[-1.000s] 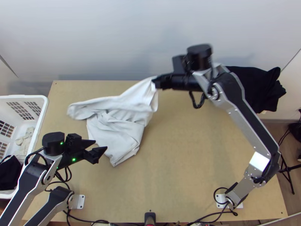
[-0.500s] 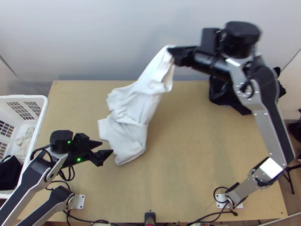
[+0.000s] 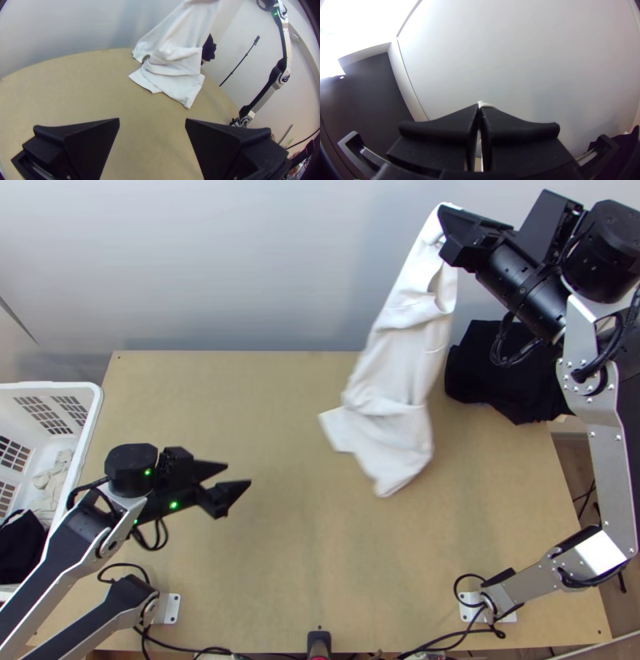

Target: Fold the t-shirt

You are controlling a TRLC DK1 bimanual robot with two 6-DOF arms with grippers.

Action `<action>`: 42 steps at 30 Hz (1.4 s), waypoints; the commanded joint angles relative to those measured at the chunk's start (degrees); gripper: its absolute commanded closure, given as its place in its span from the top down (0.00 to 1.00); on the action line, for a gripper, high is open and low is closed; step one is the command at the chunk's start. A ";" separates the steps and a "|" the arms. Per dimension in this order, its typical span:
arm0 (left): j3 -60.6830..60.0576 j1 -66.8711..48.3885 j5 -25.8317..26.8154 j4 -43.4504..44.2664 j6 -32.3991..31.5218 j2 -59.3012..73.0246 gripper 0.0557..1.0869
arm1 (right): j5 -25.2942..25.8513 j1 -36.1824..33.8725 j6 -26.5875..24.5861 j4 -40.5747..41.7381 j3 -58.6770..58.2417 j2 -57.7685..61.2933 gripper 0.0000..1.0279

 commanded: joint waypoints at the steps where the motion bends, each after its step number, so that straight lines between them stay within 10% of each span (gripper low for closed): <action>1: -2.23 -7.32 -6.10 15.28 -3.58 5.23 0.93 | 1.26 0.17 -0.24 -0.28 -1.85 -0.98 0.03; 16: 11.66 -31.93 -26.14 38.57 9.95 40.21 0.93 | 1.26 0.70 -0.33 -3.71 -8.97 -4.85 0.03; 27: 30.73 -36.32 -26.14 40.51 -1.12 59.98 0.93 | 1.26 0.70 -0.86 -4.32 -10.37 -5.03 0.03; 42: 54.11 -41.86 -26.31 37.78 9.51 82.48 0.93 | 1.17 0.70 -0.86 -4.67 -10.64 -5.11 0.03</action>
